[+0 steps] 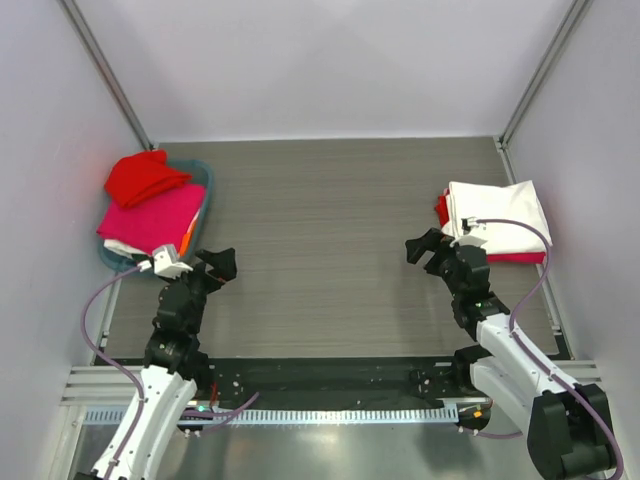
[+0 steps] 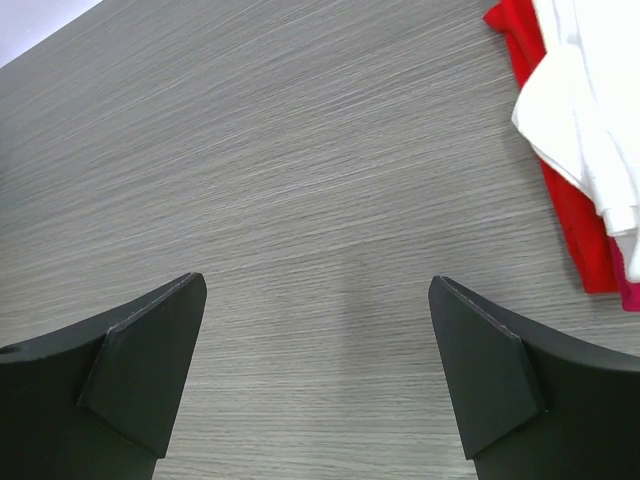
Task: Fold and stack the t-shirts
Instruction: Grab the tshirt from the pile
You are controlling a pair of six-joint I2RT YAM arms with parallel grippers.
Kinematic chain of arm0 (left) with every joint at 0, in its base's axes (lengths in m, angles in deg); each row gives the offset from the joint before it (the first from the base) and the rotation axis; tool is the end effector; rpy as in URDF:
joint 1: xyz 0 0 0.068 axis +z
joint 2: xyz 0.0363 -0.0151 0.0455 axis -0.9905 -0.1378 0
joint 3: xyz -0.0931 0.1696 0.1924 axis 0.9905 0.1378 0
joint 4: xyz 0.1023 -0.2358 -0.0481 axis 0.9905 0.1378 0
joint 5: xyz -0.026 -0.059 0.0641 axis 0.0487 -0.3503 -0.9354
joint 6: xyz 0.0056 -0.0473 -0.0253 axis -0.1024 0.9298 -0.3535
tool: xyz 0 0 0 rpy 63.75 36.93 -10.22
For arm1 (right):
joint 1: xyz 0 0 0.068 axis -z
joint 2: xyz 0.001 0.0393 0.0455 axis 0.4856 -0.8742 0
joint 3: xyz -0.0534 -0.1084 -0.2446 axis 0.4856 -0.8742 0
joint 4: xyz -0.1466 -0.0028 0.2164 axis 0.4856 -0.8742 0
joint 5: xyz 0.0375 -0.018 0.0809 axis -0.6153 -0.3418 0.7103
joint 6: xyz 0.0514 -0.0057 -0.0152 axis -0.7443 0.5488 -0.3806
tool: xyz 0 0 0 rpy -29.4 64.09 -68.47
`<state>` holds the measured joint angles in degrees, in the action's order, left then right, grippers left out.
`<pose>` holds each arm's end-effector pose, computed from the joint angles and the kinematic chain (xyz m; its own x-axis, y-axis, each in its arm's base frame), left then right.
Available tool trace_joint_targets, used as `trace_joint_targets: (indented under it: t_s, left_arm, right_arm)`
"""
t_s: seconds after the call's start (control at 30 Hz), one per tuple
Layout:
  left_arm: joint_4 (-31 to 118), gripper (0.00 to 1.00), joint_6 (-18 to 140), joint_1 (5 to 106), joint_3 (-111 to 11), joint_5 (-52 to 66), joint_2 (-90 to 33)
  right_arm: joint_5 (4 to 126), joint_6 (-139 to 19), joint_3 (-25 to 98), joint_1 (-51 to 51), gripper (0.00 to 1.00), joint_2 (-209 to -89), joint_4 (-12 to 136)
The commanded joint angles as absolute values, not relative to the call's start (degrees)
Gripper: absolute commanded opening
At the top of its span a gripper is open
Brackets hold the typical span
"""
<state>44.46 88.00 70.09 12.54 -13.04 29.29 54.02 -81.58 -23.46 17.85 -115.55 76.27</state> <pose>0.1259 -0.0195 0.2049 -0.0993 -0.6031 -0.7915 -0.0666 0.7976 -0.5994 0.1829 0.0340 0.1964 -0.3338 0.4173 -0.8453 0.0198 0.8996 0.4363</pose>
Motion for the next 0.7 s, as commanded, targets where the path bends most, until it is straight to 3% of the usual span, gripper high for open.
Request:
trace_joint_targets:
  t_s: [0.0, 0.17, 0.43, 0.67]
  left_arm:
    - [45.3, 1.00, 94.7, 70.1, 11.8, -16.3, 27.8]
    - [47.5, 1.00, 102.4, 70.1, 2.9, -21.8, 15.9]
    - [73.0, 1.00, 106.4, 76.2, -34.1, -31.6, -18.6]
    - [69.4, 1.00, 115.5, 86.1, -44.6, -26.5, -31.4]
  right_arm:
    - [50.9, -82.1, -22.6, 17.7, 1.00, -116.6, 78.3]
    - [50.2, -82.4, -21.2, 17.6, 1.00, -118.8, 77.2]
    - [48.8, -83.1, -22.1, 17.6, 1.00, -116.3, 76.5]
    - [49.2, -83.5, -22.5, 17.6, 1.00, -115.0, 75.2]
